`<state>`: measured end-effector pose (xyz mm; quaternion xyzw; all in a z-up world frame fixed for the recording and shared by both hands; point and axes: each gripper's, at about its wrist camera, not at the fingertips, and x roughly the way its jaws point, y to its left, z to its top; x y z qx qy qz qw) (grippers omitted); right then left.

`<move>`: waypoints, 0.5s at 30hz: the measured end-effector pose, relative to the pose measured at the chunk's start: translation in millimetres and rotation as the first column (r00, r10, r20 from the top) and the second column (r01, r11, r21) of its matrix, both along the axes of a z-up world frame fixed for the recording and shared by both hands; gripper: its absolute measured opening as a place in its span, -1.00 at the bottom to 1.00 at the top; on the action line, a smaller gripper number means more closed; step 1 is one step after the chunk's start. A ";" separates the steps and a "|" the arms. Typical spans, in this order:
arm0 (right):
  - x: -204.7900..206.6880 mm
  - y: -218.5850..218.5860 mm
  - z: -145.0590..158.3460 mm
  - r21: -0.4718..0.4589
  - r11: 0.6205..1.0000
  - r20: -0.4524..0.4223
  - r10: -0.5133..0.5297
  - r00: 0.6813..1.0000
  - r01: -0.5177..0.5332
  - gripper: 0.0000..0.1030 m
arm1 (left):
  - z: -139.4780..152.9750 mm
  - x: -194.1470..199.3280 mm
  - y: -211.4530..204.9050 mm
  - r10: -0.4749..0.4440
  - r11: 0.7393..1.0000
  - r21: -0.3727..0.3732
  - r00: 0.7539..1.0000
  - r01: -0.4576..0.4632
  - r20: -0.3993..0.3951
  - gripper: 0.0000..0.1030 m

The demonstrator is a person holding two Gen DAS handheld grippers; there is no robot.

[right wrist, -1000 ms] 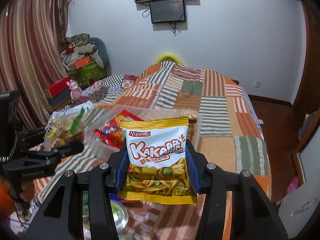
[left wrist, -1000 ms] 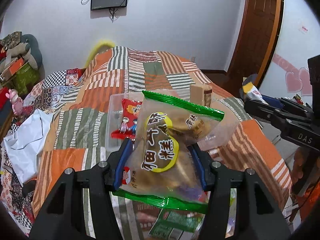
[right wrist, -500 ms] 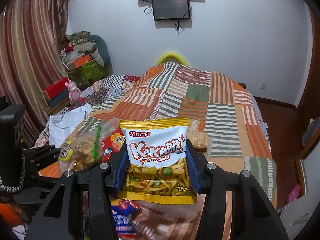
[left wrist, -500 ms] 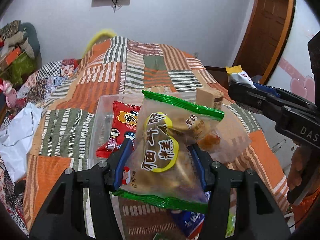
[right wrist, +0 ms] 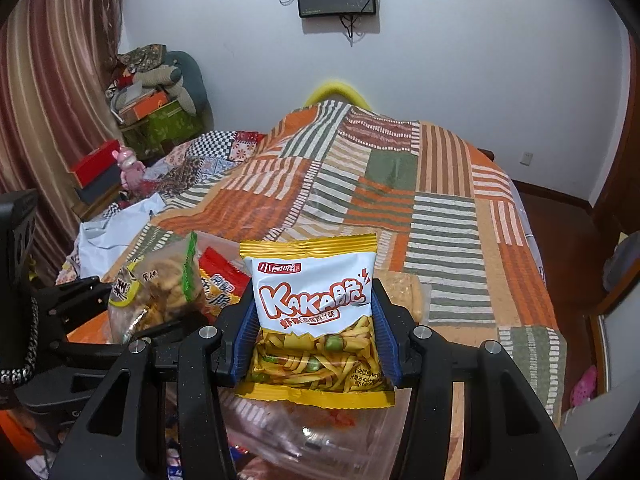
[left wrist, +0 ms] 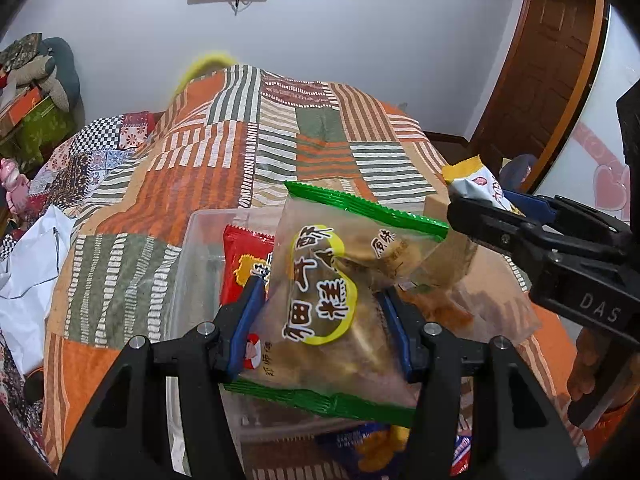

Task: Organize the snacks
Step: 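Carry both bags over the clear box and release them inside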

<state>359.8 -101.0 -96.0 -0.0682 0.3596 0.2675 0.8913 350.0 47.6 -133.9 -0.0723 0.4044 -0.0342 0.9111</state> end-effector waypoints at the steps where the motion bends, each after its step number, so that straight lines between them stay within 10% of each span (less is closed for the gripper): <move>1: 1.2 0.7 -0.8 0.001 1.000 -0.002 0.000 1.000 0.000 -0.08 | -0.2 1.3 0.3 0.000 1.000 -0.002 1.000 0.000 0.000 0.08; 15: 8.9 6.4 -7.6 -0.004 1.000 -0.034 0.010 0.999 -0.010 -0.04 | -7.5 19.3 -4.2 0.003 0.999 -0.035 1.000 -0.003 -0.005 0.17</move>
